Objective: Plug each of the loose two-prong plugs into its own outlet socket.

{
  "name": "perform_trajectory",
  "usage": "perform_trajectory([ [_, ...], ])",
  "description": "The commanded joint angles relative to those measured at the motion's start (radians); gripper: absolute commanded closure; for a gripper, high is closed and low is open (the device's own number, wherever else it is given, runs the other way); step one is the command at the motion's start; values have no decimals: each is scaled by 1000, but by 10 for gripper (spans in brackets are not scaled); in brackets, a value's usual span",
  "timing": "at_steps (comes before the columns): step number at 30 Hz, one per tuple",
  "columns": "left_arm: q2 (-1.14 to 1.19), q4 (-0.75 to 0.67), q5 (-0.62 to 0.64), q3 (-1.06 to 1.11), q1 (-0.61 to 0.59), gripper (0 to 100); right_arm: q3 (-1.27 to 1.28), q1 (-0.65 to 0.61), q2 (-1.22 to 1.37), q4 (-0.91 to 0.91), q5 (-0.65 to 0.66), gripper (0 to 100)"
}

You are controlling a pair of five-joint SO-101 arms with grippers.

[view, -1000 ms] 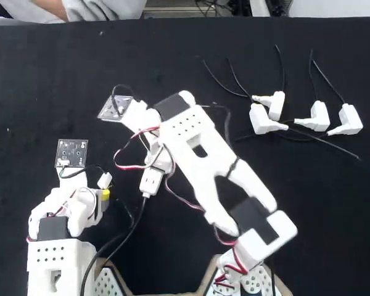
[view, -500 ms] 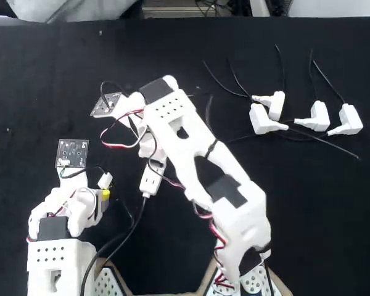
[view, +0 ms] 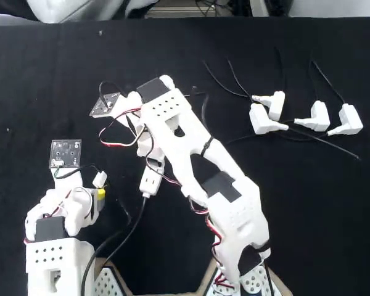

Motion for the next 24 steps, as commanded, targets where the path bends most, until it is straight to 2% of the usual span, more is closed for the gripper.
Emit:
perform_trajectory([
  [1, -9, 3, -8, -12, -2, 770, -42, -18, -8, 5, 11, 988],
  [20, -11, 5, -8, -13, -8, 770, -27, -60, 91, -28, 2, 988],
  [24, -11, 5, -8, -13, -8, 770, -28, -51, 88, -26, -75, 988],
])
